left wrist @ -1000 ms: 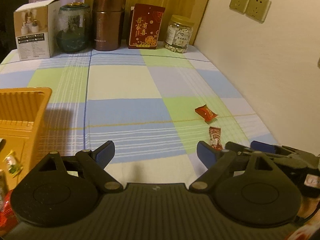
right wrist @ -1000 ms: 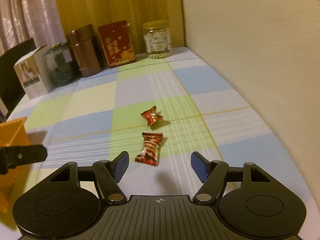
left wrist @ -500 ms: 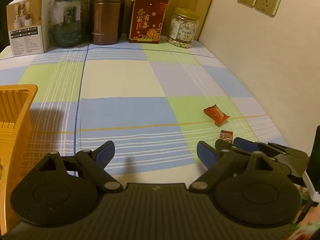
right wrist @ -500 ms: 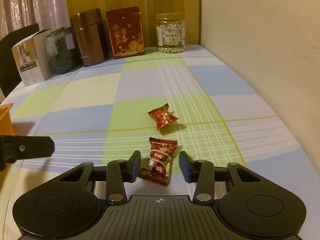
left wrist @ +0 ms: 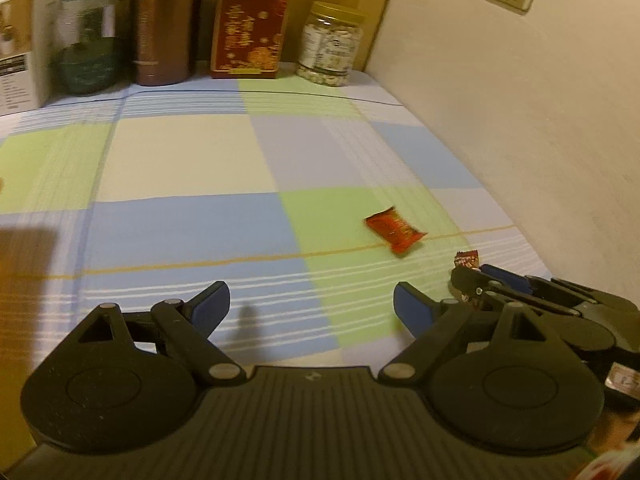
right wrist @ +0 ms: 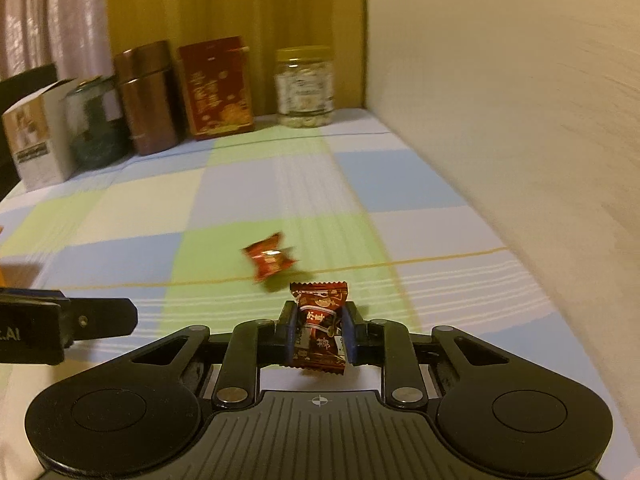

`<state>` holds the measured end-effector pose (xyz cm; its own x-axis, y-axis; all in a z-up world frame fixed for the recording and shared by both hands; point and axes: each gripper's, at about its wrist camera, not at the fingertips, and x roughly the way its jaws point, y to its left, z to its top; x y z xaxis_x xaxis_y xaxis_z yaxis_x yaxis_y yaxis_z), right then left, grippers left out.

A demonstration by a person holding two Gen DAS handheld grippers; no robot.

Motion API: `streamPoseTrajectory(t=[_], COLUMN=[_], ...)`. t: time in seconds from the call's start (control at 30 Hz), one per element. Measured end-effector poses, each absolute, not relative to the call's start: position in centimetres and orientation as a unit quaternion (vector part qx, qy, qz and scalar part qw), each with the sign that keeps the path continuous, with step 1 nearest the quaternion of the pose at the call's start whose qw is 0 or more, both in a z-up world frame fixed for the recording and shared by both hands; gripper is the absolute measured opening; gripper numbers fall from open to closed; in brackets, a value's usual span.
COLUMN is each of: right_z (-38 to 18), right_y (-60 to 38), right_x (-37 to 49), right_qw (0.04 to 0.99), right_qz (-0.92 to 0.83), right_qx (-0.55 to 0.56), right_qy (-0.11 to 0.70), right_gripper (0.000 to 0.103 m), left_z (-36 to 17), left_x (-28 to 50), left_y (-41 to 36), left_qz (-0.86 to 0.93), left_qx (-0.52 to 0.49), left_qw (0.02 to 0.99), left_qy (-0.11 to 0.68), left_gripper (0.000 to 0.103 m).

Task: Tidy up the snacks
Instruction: 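Grasp the red printed candy with the right tool while the left tool grasps the other red candy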

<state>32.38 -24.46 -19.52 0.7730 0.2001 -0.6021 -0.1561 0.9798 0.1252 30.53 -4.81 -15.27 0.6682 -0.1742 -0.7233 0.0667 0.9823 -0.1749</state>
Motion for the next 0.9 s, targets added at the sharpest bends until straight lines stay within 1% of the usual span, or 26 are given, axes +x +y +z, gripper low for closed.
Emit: streamPoseTrajectory(t=[0.13, 0.2, 0.37, 0.43, 0.57, 0.7, 0.83, 0.9], right_z=[-19.7, -20.0, -20.6, -20.7, -20.8, -21.1, -21.2, -21.2], right_y=[-26.5, -27.3, -28.6, -28.9, -28.9, -29.2, -29.5, -29.5], right_x=[32.9, 33.0, 33.1, 33.0, 33.0, 33.1, 33.2, 33.2], right_qw=[0.942, 0.942, 0.942, 0.942, 0.942, 0.942, 0.943, 0.943], right_qz=[0.08, 0.073, 0.063, 0.06, 0.059, 0.057, 0.055, 0.054], right_qx=[0.038, 0.04, 0.047, 0.051, 0.055, 0.059, 0.061, 0.061], right_qy=[0.324, 0.324, 0.328, 0.327, 0.325, 0.325, 0.323, 0.322], right_gripper=[0.024, 0.024, 0.024, 0.024, 0.024, 0.024, 0.024, 0.024], left_z=[-15.9, -16.1, -16.6, -16.7, -17.2, -17.8, -18.0, -18.1], left_x=[31.8, 32.4, 34.2, 34.9, 36.2, 37.0, 37.5, 37.7], left_y=[-6.9, -7.8, -9.7, -10.3, -11.2, -11.8, -12.2, -12.3], left_qz=[-0.075, -0.082, -0.096, -0.095, -0.093, -0.086, -0.08, -0.08], left_qx=[-0.067, -0.072, -0.088, -0.091, -0.095, -0.096, -0.08, -0.069], left_qw=[0.915, 0.915, 0.915, 0.916, 0.915, 0.913, 0.916, 0.917], left_qy=[0.391, 0.387, 0.381, 0.38, 0.381, 0.387, 0.384, 0.384], left_gripper=[0.085, 0.078, 0.069, 0.068, 0.058, 0.045, 0.038, 0.03])
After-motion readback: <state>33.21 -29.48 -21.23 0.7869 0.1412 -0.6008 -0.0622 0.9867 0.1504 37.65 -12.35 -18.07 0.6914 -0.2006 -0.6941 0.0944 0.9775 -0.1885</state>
